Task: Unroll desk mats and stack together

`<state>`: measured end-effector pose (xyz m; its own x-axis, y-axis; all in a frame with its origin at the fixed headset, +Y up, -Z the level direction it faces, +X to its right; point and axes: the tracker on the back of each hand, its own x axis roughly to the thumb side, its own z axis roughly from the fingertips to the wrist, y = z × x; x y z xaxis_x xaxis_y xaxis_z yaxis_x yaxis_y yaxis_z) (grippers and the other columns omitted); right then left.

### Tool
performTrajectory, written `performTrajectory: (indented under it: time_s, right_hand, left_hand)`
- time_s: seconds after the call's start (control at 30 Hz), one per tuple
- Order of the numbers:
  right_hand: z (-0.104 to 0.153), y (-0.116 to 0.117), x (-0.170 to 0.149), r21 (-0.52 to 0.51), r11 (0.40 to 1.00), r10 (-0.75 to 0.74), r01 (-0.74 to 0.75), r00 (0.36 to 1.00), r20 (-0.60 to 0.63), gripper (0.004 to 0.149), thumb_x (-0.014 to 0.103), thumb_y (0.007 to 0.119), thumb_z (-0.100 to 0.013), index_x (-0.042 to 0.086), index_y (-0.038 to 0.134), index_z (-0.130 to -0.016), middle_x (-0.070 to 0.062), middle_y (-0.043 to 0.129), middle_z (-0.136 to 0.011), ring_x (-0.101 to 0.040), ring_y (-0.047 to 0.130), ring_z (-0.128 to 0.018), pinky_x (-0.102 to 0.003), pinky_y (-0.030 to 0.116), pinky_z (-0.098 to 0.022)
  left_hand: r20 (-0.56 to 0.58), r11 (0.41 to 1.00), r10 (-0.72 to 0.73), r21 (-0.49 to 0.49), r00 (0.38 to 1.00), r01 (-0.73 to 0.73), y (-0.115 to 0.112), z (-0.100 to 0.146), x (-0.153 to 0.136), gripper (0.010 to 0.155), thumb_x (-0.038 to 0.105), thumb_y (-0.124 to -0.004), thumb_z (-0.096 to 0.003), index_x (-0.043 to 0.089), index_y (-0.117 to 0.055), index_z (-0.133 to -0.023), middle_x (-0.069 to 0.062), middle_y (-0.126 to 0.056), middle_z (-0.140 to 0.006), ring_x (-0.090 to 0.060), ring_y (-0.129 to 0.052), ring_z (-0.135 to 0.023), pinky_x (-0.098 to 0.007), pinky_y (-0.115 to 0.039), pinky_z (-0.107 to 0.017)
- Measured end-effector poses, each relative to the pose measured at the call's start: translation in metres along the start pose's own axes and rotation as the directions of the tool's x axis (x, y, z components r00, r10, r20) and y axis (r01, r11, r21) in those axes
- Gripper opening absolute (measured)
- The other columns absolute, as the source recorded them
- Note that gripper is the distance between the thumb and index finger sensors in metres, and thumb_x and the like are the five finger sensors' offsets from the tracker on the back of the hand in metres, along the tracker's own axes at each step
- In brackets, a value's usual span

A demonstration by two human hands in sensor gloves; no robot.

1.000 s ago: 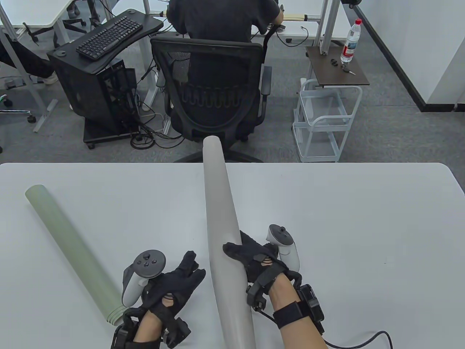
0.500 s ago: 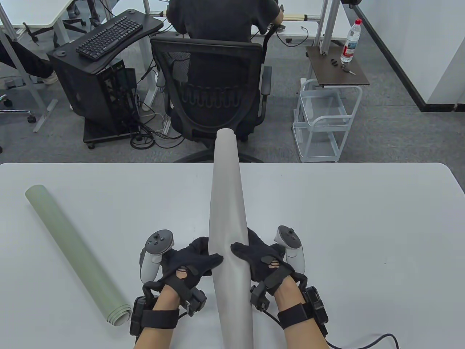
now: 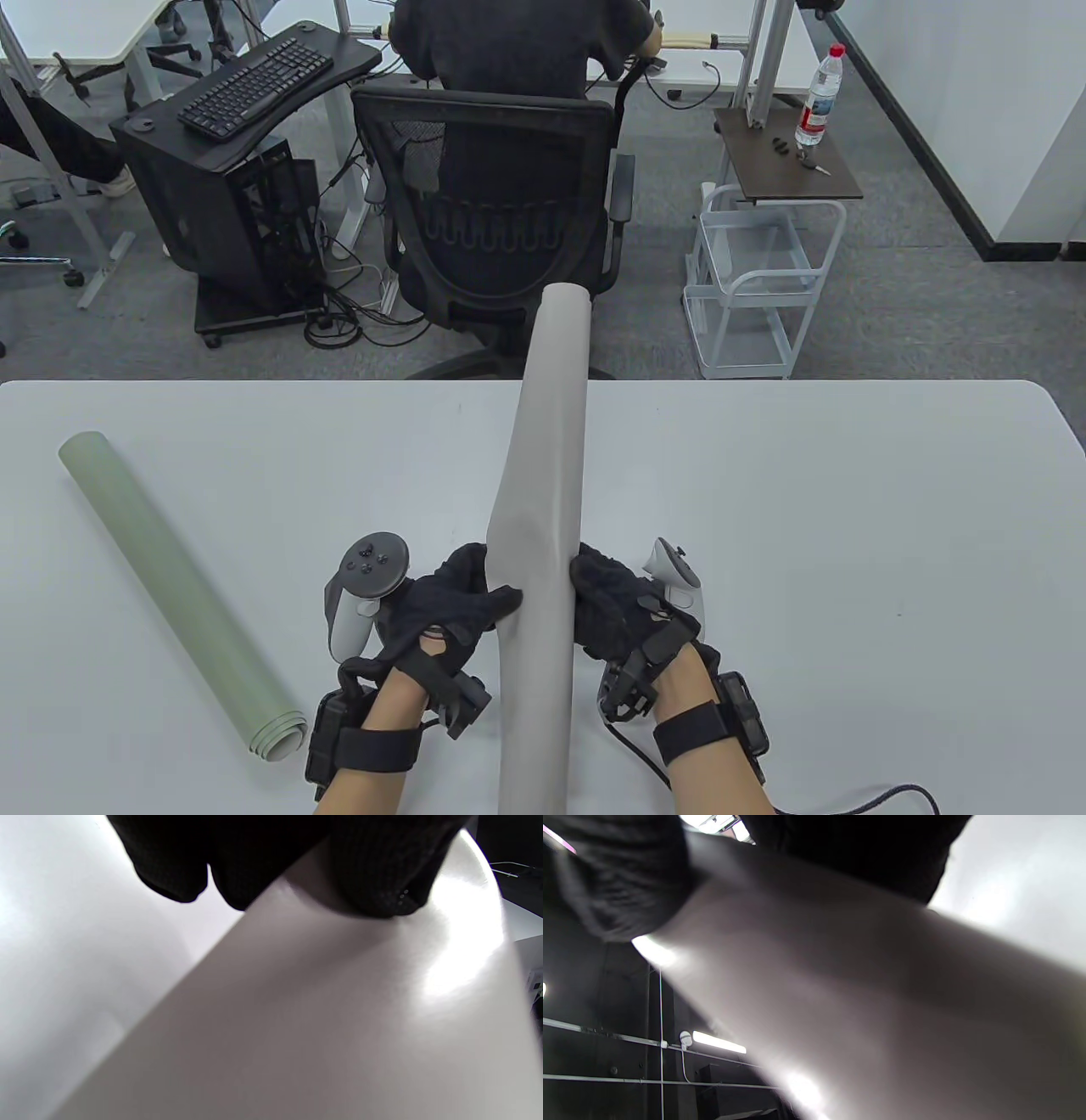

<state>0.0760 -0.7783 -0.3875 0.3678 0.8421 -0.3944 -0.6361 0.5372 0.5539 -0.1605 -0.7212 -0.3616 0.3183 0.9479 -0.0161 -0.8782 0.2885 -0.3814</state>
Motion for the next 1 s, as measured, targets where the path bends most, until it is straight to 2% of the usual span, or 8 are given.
performTrajectory:
  time_s: [0.1, 0.23, 0.33, 0.47, 0.53, 0.67, 0.83, 1.0]
  right_hand:
    - [-0.004, 0.011, 0.001, 0.108, 0.994, 0.0, 0.0, 1.0, -0.002, 0.106, 0.066, 0.098, -0.035, 0.012, 0.039, -0.106, -0.007, 0.067, -0.092, -0.026, 0.083, -0.073, -0.049, 0.077, -0.06]
    - [0.0, 0.011, 0.002, 0.064, 0.998, 0.023, -0.023, 1.0, 0.014, 0.079, 0.065, 0.093, -0.044, 0.027, 0.056, -0.102, 0.0, 0.073, -0.084, -0.02, 0.085, -0.066, -0.048, 0.079, -0.06]
    - [0.001, 0.008, 0.003, 0.095, 0.995, -0.035, 0.033, 0.999, 0.02, 0.068, 0.056, 0.092, -0.05, 0.027, 0.058, -0.101, -0.012, 0.06, -0.102, -0.038, 0.078, -0.086, -0.054, 0.076, -0.064]
    - [0.009, 0.0, 0.013, -0.044, 0.999, -0.013, 0.014, 1.0, 0.011, 0.061, 0.04, 0.095, -0.049, 0.02, 0.063, -0.096, -0.025, 0.069, -0.102, -0.046, 0.089, -0.084, -0.056, 0.083, -0.057]
    - [0.01, -0.004, 0.016, -0.063, 0.993, 0.101, -0.1, 0.995, 0.018, 0.061, 0.04, 0.093, -0.049, 0.024, 0.06, -0.098, -0.019, 0.077, -0.098, -0.041, 0.093, -0.082, -0.054, 0.085, -0.057]
    - [0.011, 0.0, 0.015, -0.043, 0.995, 0.092, -0.092, 0.996, -0.011, 0.071, 0.036, 0.091, -0.051, 0.03, 0.045, -0.105, -0.011, 0.085, -0.092, -0.036, 0.099, -0.076, -0.054, 0.085, -0.055]
    - [0.006, 0.003, 0.007, 0.01, 0.999, 0.032, -0.032, 0.999, -0.014, 0.081, 0.05, 0.086, -0.053, 0.023, 0.032, -0.107, -0.006, 0.079, -0.091, -0.029, 0.096, -0.072, -0.049, 0.084, -0.055]
    - [0.004, 0.009, 0.003, 0.201, 0.957, -0.215, 0.209, 0.977, 0.007, 0.081, 0.059, 0.059, -0.055, 0.019, 0.013, -0.108, -0.017, 0.059, -0.102, -0.041, 0.077, -0.082, -0.057, 0.071, -0.063]
  left_hand:
    - [0.007, 0.999, -0.03, 0.017, 1.0, 0.03, -0.009, -0.001, 0.001, 0.06, 0.042, -0.087, -0.0383, 0.026, -0.059, -0.088, 0.012, -0.087, -0.072, -0.014, -0.095, -0.059, -0.046, -0.081, -0.056]
    - [0.002, 0.999, 0.006, 0.041, 1.0, -0.006, -0.007, -0.002, -0.005, 0.052, 0.042, -0.087, -0.0402, 0.03, -0.063, -0.085, 0.014, -0.087, -0.073, -0.016, -0.094, -0.063, -0.047, -0.079, -0.058]
    - [0.004, 0.998, -0.008, 0.064, 1.0, 0.008, -0.002, -0.001, -0.009, 0.047, 0.045, -0.083, -0.0407, 0.034, -0.066, -0.083, 0.003, -0.068, -0.098, -0.026, -0.08, -0.085, -0.052, -0.069, -0.066]
    - [0.047, 0.991, 0.107, 0.08, 0.993, -0.111, 0.017, 0.003, -0.016, 0.048, 0.039, -0.08, -0.043, 0.032, -0.059, -0.086, 0.006, -0.08, -0.094, -0.02, -0.096, -0.073, -0.044, -0.082, -0.058]
    - [0.056, 0.992, 0.121, 0.04, 0.991, -0.123, 0.022, 0.003, -0.016, 0.053, 0.036, -0.078, -0.0439, 0.03, -0.056, -0.091, 0.009, -0.088, -0.086, -0.015, -0.102, -0.061, -0.041, -0.087, -0.051]
    - [0.045, 0.928, 0.355, -0.138, 0.934, -0.346, 0.022, -0.003, -0.024, 0.061, 0.055, -0.081, -0.0429, 0.027, -0.06, -0.093, 0.013, -0.098, -0.07, -0.012, -0.106, -0.043, -0.039, -0.09, -0.04]
    - [0.042, 0.941, 0.333, 0.05, 0.942, -0.335, 0.033, 0.0, -0.03, 0.043, 0.046, -0.083, -0.0441, 0.033, -0.07, -0.083, 0.016, -0.097, -0.067, -0.011, -0.102, -0.042, -0.038, -0.088, -0.042]
    - [0.043, 0.95, 0.293, 0.101, 0.955, -0.295, 0.037, 0.003, -0.029, 0.041, 0.044, -0.081, -0.0442, 0.035, -0.07, -0.082, 0.016, -0.096, -0.069, -0.012, -0.102, -0.047, -0.04, -0.087, -0.046]
